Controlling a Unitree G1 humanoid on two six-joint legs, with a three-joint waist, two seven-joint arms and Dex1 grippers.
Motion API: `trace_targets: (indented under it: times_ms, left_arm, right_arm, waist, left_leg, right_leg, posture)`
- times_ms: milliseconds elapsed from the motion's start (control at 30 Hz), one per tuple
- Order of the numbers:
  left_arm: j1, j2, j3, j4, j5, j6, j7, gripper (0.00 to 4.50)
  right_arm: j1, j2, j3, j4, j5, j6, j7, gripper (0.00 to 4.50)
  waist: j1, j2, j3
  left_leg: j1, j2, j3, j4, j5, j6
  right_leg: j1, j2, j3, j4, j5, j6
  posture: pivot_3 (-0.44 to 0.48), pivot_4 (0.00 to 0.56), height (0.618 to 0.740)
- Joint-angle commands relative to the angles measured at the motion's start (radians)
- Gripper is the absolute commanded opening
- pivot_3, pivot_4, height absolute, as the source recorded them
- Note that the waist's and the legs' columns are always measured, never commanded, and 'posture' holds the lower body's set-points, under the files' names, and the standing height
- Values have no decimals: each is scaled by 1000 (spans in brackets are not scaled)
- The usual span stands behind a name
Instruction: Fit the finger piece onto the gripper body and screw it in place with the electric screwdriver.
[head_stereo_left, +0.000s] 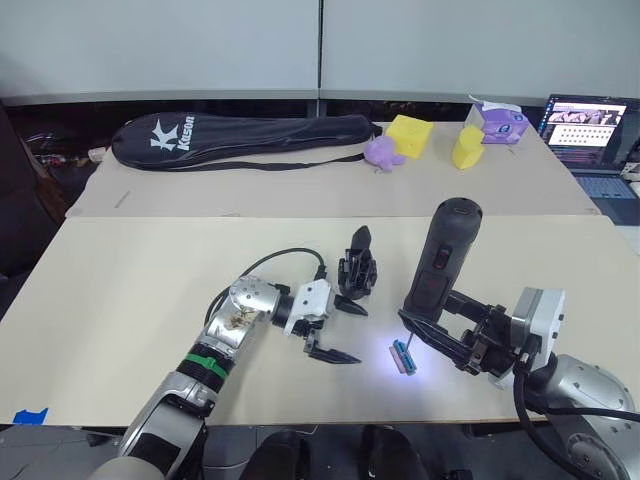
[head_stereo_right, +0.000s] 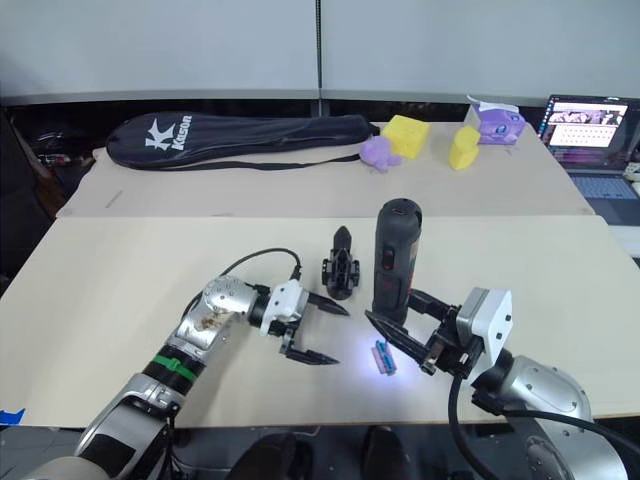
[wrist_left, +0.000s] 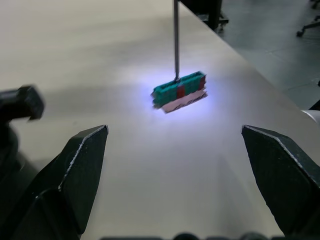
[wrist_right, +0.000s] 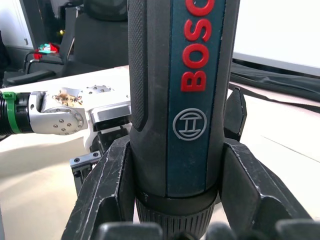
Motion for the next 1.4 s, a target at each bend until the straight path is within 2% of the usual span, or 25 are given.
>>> trace_targets:
  times_ms: [33, 167, 333, 533, 700, 800, 833, 900, 1000, 1133, 1233, 1400]
  left_arm:
    - [47, 33, 50, -92, -35, 45, 45, 4500]
    - [108, 64, 101, -178, -45, 120, 137, 4500]
    - [138, 26, 157, -220, -38, 235, 325, 4500]
    - [101, -81, 146, -139, 15, 220, 493, 4500]
    - [43, -156, 136, -27, 49, 183, 568, 4500]
    - [19, -174, 112, 34, 56, 157, 536, 4500]
    - [8, -174, 106, 63, 57, 136, 517, 4255]
    - [-26, -171, 104, 132, 54, 84, 475, 3601]
    - [-124, -156, 114, 286, 42, -3, 372, 2282]
    - [-295, -149, 135, 535, 18, -149, 141, 2280]
    - [-390, -160, 159, 678, 11, -195, 28, 2280]
    - [-444, -173, 139, 817, 87, -290, -3, 2280]
  right_arm:
    - [-46, -27, -54, -105, 89, 15, -41, 1911]
    - [-71, -57, -69, -130, 148, 44, -75, 1911]
    - [-118, -78, -67, -122, 184, 62, -111, 1911]
    - [-168, -91, -51, -115, 202, 86, -140, 1911]
    - [-203, -103, -44, -112, 213, 106, -162, 1911]
    - [-216, -110, -47, -108, 218, 118, -170, 1911]
    - [-215, -111, -50, -104, 217, 119, -169, 1911]
    - [-213, -112, -53, -98, 215, 117, -165, 1911]
    - [-203, -113, -60, -92, 214, 112, -156, 1911]
    - [-172, -114, -75, -99, 217, 107, -141, 1911]
    - [-152, -117, -86, -109, 221, 105, -132, 1911]
    - [-135, -121, -92, -127, 224, 104, -135, 1911]
  waist:
    - [-5, 0, 0]
    - [-6, 0, 0]
    - [4, 0, 0]
    - [7, 0, 0]
    - [9, 0, 0]
    - [9, 0, 0]
    - [9, 0, 0]
    - [9, 0, 0]
    - [14, 0, 0]
    - [17, -1, 1]
    - [17, -1, 1]
    - [17, -1, 1]
  left_leg:
    - [0, 0, 0, 0, 0, 0]
    - [1, 0, -1, 0, 0, -1]
    - [1, 0, -1, 0, 0, 0]
    - [1, 0, 0, 0, 0, -1]
    - [1, 0, 0, 0, 0, -1]
    - [1, 0, 0, 0, 0, -1]
    - [1, 0, 0, 0, 0, -1]
    - [1, 0, 0, 0, 0, 0]
    - [1, 0, 0, 0, 0, 0]
    - [1, 0, 1, 0, 0, 1]
    - [-2, -1, 2, 1, -1, 1]
    - [-5, -2, 3, 4, -3, 6]
  right_leg:
    - [0, 0, 0, 0, 0, 0]
    - [0, 0, 0, 0, 0, 0]
    - [1, 0, 0, 0, 0, 0]
    - [1, 0, 0, 0, 0, 0]
    - [1, 0, 0, 0, 0, 0]
    - [1, 0, 0, 0, 0, 0]
    - [1, 0, 0, 0, 0, 0]
    - [1, 0, 0, 0, 0, 0]
    - [1, 0, 0, 0, 0, 0]
    - [1, 0, 0, 0, 0, 0]
    - [0, 0, -1, 0, 0, 0]
    - [0, 0, -2, -1, 1, 1]
  posture:
    - [0, 150, 723]
    - [0, 150, 723]
    - [0, 150, 723]
    - [0, 150, 723]
    - [0, 150, 723]
    - [0, 150, 723]
    - [0, 150, 723]
    - [0, 150, 723]
    - [0, 150, 723]
    - [0, 150, 723]
    - [0, 150, 723]
    - [0, 150, 723]
